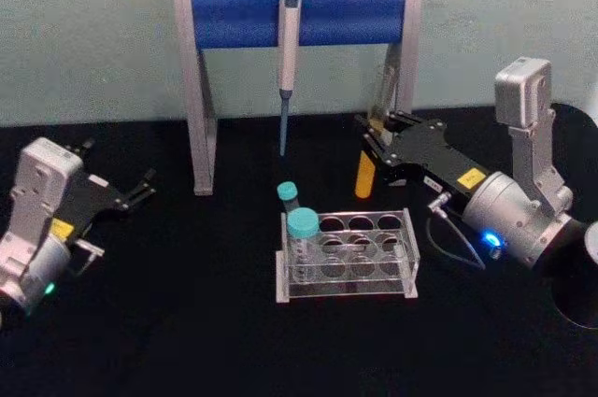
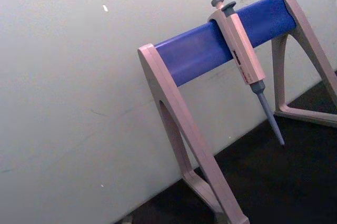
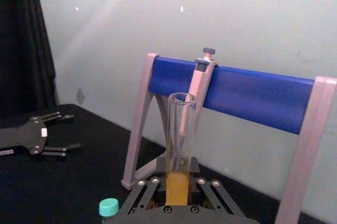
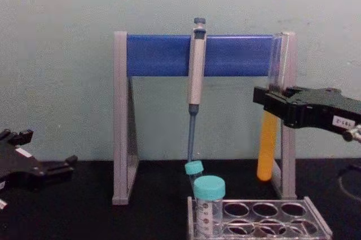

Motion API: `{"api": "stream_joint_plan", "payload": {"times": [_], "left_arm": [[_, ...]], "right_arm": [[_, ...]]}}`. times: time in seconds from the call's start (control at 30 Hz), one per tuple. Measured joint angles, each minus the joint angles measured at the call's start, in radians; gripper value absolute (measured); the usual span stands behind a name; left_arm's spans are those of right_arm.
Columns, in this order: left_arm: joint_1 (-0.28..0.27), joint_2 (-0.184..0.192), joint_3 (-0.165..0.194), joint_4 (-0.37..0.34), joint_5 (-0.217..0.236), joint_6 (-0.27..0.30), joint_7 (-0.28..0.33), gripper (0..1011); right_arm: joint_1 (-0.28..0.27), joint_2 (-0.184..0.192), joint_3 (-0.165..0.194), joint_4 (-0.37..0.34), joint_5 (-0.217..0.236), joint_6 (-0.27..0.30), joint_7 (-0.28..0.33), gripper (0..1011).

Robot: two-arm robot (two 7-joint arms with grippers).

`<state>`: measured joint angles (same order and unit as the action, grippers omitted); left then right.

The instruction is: Pick up the test tube from the test tube rack, shake it, then place it back into the test tube rack.

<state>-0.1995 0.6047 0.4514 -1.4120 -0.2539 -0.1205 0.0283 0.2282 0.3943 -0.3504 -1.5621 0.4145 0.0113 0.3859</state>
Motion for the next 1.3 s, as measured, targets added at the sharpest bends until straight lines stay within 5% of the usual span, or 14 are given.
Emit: {"api": "stream_joint_plan", "payload": {"times": [0.27, 0.47, 0.8, 1.0, 1.3], "left_arm": [[0.0, 0.0, 0.0, 0.0, 0.0, 0.0, 0.0, 1001], [0.0, 0.0, 0.0, 0.0, 0.0, 0.0, 0.0, 1001], [0.0, 0.0, 0.0, 0.0, 0.0, 0.0, 0.0, 1001], [0.0, 0.0, 0.0, 0.0, 0.0, 0.0, 0.0, 1001], [0.0, 0.0, 0.0, 0.0, 0.0, 0.0, 0.0, 1001]], "right_arm": [[-0.02, 0.021, 0.015, -0.024, -0.031, 0.002, -0.015, 234], [-0.057, 0.068, 0.03, -0.081, -0.038, 0.058, -0.005, 234], [-0.102, 0.122, 0.022, -0.16, 0.017, 0.119, 0.062, 234], [-0.082, 0.103, -0.011, -0.146, 0.057, 0.115, 0.085, 234], [-0.039, 0.033, -0.03, -0.079, 0.063, 0.025, 0.045, 234]]}}
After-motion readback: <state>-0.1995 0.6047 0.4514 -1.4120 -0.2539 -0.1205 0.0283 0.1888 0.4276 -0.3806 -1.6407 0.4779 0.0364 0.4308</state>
